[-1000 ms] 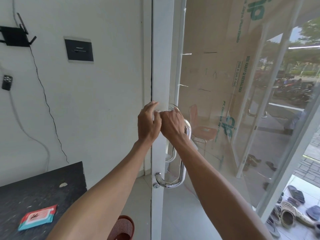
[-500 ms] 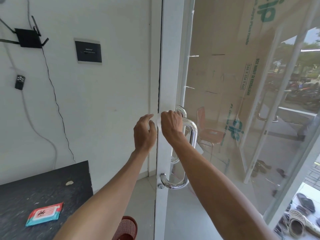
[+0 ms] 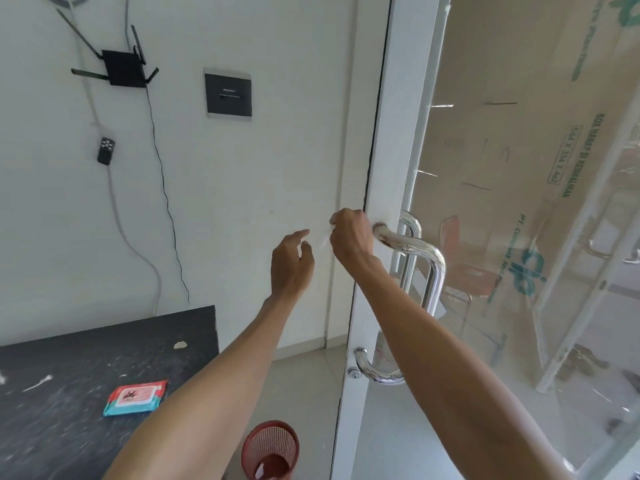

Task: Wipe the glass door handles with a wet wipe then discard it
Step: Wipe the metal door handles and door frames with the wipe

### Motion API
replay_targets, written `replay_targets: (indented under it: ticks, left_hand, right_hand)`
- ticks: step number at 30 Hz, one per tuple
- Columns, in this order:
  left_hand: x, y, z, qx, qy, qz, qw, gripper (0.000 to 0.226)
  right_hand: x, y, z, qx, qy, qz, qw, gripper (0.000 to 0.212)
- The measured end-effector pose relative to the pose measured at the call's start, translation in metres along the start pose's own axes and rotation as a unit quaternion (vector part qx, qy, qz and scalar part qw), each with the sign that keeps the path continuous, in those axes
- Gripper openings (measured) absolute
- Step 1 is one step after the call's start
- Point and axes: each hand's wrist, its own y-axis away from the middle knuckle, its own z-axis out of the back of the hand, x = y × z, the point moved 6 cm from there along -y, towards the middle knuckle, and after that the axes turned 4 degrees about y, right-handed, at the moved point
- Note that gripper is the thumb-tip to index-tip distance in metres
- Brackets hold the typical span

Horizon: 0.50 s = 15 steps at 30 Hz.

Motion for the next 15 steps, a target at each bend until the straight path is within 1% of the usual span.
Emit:
replay_targets:
  ticks: [2,4,7,10,11,13,15]
  left_hand:
    - [0.010,-0.012,0.010,-0.003,0.000,0.025,1.000,0.038]
    - [0.019,-0.025,0.018,-0.011,0.021,0.071,0.997,0.038]
    - [0.024,-0.041,0.020,-0.008,0.062,0.118,0.991,0.038]
    - [0.021,-0.049,0.010,0.046,0.164,0.140,0.975,0.036]
    - [0.019,-0.051,0.006,0.063,0.192,0.131,0.971,0.034]
    - [0.009,-0.054,-0.001,0.066,0.199,0.083,0.974,0.025]
    - [-0.004,-0.054,-0.009,0.057,0.210,0.047,0.975,0.014]
  right_hand:
    - [0.008,-0.008,-0.013,0.008,-0.041,0.000,0.999,0.040]
    - [0.014,-0.012,-0.024,0.016,-0.090,-0.004,0.996,0.040]
    - [0.016,-0.018,-0.031,0.010,-0.179,-0.046,0.983,0.032]
    - [0.014,-0.017,-0.025,-0.021,-0.276,-0.076,0.958,0.023]
    - [0.013,-0.017,-0.020,-0.036,-0.301,-0.085,0.949,0.020]
    - [0.003,-0.014,-0.005,-0.075,-0.321,-0.102,0.939,0.018]
    - [-0.012,-0.006,0.017,-0.156,-0.305,-0.113,0.933,0.022]
